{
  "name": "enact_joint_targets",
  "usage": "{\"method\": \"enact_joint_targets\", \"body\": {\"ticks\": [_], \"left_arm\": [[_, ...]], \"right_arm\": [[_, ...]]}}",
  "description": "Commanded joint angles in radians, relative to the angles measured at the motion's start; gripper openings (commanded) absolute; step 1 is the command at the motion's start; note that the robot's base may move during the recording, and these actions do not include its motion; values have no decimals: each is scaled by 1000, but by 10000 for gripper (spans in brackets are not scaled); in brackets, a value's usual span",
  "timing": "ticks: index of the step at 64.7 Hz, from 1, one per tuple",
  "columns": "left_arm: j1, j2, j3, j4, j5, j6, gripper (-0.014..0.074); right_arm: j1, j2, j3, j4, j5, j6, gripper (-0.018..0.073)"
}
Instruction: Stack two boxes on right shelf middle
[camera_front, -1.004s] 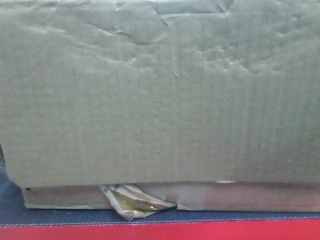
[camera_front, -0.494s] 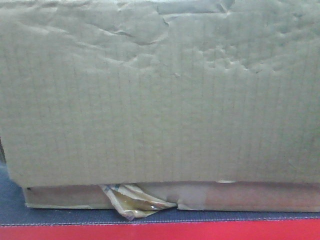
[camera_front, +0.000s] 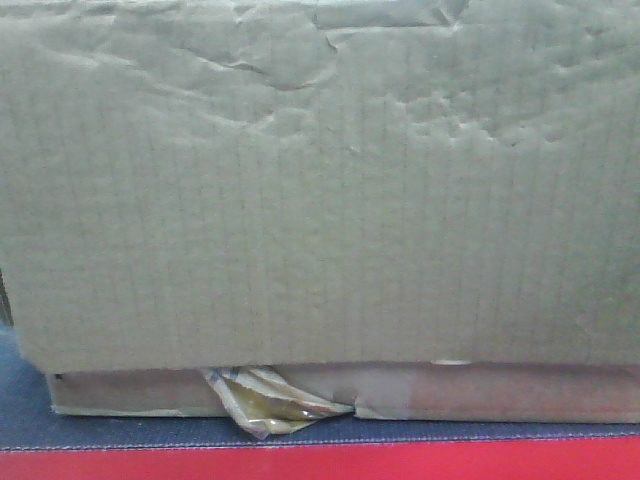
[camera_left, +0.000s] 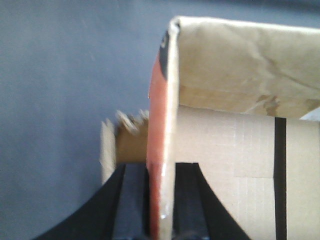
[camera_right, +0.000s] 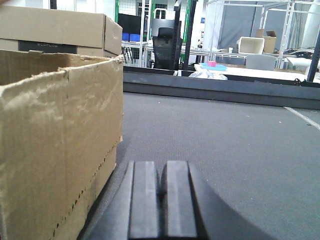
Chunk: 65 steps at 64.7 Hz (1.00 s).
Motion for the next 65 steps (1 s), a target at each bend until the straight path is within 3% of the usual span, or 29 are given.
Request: {"method": "enact_joint_targets", "body": {"ticks": [1,12,31,40,65], "left_arm": [[-42,22,30,15,-19,-64,-111],[-81,64,105,15,-19,-87,-111],[-84,88,286,12,-19,-146,-111],[-84,88,369,-19,-115,-146,-111],[-84,88,389,-21,-140,-146,-102]], "right_arm": [[0,-4,0,0,-17,1,-160],[0,-4,0,0,-17,1,-160],[0,-4,0,0,-17,1,-160],[0,-4,0,0,-17,1,-160],[0,-4,0,0,-17,1,-160]]}}
